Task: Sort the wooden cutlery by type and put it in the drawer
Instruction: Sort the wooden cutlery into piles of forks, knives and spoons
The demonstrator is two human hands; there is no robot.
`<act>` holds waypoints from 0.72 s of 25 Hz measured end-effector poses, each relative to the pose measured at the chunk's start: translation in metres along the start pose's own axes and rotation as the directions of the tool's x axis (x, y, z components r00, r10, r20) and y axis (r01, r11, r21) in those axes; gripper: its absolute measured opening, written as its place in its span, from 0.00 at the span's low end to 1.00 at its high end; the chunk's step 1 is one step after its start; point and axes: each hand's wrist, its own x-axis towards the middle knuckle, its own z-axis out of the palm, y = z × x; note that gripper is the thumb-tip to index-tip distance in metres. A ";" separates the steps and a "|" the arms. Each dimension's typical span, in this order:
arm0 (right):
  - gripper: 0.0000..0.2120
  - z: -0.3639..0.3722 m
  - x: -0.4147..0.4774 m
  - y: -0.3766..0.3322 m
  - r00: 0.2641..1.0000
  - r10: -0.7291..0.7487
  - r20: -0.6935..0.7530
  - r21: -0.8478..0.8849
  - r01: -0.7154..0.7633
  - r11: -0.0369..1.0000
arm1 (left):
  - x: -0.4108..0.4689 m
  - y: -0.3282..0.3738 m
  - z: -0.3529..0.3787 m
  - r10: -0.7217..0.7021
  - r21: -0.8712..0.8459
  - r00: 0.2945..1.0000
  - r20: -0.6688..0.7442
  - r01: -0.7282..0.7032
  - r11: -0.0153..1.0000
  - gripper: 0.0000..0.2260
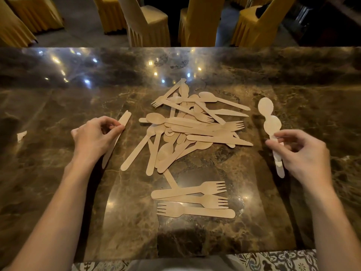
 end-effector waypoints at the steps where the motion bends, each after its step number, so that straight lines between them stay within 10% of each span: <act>1: 0.11 -0.003 0.003 0.005 0.999 0.029 -0.022 -0.028 -0.030 0.999 | -0.001 0.003 0.000 0.024 0.022 1.000 -0.009 -0.024 0.999 0.06; 11: 0.13 -0.001 -0.001 0.026 1.000 -0.011 -0.025 -0.348 0.002 0.937 | -0.004 0.069 0.030 0.489 0.032 0.866 0.103 -0.494 0.869 0.11; 18: 0.10 0.016 -0.002 0.000 0.961 -0.270 0.064 -0.300 0.277 0.913 | 0.010 0.081 0.045 0.499 0.102 0.844 0.198 -0.524 0.845 0.10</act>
